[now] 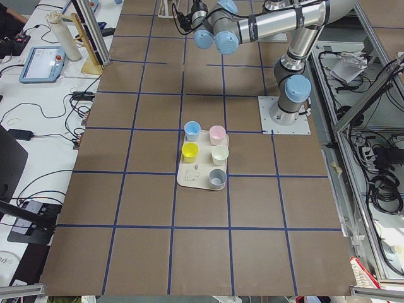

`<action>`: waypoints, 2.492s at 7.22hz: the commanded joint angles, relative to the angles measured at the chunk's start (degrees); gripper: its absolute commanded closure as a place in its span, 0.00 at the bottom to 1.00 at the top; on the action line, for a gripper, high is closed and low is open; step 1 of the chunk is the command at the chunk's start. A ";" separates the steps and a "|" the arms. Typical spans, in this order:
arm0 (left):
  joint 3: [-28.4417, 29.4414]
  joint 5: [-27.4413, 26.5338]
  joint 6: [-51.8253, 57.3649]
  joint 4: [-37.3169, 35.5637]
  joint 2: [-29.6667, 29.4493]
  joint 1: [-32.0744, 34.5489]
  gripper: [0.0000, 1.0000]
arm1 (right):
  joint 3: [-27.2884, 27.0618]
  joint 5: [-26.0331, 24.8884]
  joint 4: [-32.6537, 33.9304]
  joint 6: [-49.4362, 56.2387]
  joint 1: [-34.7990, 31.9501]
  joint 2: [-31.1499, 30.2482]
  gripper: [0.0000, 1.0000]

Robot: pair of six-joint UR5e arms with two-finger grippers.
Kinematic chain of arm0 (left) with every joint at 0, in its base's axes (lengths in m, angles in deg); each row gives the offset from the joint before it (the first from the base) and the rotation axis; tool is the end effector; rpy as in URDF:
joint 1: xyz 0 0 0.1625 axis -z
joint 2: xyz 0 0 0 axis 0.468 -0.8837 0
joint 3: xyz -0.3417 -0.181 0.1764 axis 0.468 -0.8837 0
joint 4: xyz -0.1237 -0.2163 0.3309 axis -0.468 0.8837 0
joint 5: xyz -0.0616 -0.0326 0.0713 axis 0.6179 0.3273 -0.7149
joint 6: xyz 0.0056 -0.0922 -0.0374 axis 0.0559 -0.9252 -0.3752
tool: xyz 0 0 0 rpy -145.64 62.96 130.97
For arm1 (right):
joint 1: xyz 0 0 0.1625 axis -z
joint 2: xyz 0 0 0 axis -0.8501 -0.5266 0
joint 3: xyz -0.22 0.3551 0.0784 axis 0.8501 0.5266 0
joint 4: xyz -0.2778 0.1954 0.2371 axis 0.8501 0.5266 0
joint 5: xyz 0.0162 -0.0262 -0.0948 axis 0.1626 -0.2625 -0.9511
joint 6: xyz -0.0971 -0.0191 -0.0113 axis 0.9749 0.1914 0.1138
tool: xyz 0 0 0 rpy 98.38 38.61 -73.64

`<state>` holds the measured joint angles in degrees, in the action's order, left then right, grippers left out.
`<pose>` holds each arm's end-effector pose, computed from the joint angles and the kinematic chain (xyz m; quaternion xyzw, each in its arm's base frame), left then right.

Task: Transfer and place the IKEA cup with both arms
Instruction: 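Close the left gripper on the cup and open the right gripper, then carry the cup toward the tray with the left gripper while the right gripper withdraws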

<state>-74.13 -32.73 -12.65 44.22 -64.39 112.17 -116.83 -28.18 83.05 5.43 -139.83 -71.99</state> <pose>-0.1883 -0.4558 0.4041 0.1961 -0.6805 -0.1293 0.6941 0.1616 -0.4959 0.4344 0.0692 0.7176 0.0394 0.6919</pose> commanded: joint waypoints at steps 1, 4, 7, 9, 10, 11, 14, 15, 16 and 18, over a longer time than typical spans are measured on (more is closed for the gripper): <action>0.18 -8.54 -0.12 -0.33 0.06 -5.04 1.00 | 0.18 -1.00 0.35 -1.37 5.29 -0.43 0.00; 1.92 -31.80 0.23 -2.51 1.37 -14.73 1.00 | 0.18 -9.15 4.36 -1.45 6.20 -0.52 0.00; 5.88 -64.13 2.42 -14.60 1.47 -19.91 1.00 | 0.18 -18.90 7.19 -2.15 6.20 -0.52 0.00; 10.69 -78.51 12.63 -17.02 -0.10 -26.58 1.00 | 0.26 -26.98 13.84 -8.19 6.20 -0.70 0.00; 12.81 -84.65 19.23 -22.60 -1.68 -29.13 1.00 | 0.18 -32.16 18.49 -12.66 6.11 -0.87 0.00; 13.88 -88.63 29.30 -26.39 -3.78 -33.51 1.00 | 0.18 -36.65 21.76 -15.92 6.11 -1.22 0.00; 17.46 -89.19 46.77 -40.89 -15.88 -41.46 1.00 | 0.09 -51.85 30.91 -30.22 5.06 -2.19 0.00; 22.80 -89.20 49.85 -40.85 -20.37 -41.64 1.00 | 0.09 -54.86 33.28 -34.98 3.49 -2.63 0.00; 27.64 -89.81 52.41 -40.76 -25.12 -41.64 1.00 | 0.09 -59.93 37.31 -40.60 1.30 -2.98 0.00; 30.58 -88.94 56.70 -41.54 -32.60 -41.64 1.00 | 0.09 -66.63 44.96 -52.46 -4.41 -3.94 0.00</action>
<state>-45.67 -122.01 40.58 3.30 -92.21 70.56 -116.74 -90.39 123.06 -39.74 -140.85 -75.28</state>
